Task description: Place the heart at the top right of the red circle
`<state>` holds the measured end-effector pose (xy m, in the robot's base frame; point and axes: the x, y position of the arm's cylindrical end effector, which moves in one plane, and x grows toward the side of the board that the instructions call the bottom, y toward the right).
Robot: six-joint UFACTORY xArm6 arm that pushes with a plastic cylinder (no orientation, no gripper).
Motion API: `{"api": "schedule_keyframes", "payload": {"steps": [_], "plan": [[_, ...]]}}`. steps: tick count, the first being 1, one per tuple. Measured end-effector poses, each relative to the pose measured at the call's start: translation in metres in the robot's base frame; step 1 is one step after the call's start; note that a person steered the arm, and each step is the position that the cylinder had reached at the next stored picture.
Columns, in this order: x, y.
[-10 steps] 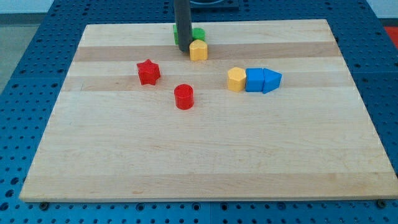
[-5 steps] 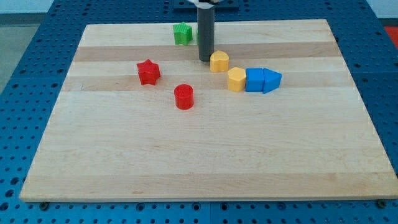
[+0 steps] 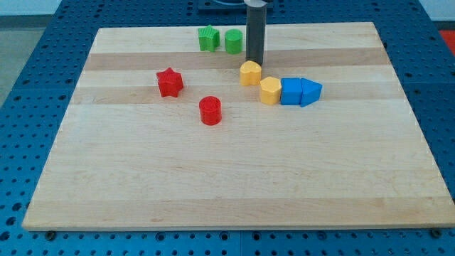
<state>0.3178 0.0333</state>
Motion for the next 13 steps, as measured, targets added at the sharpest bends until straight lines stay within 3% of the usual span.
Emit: {"api": "schedule_keyframes", "payload": {"steps": [7,13], "plan": [[0.031,0.000],[0.019,0.000]]}}
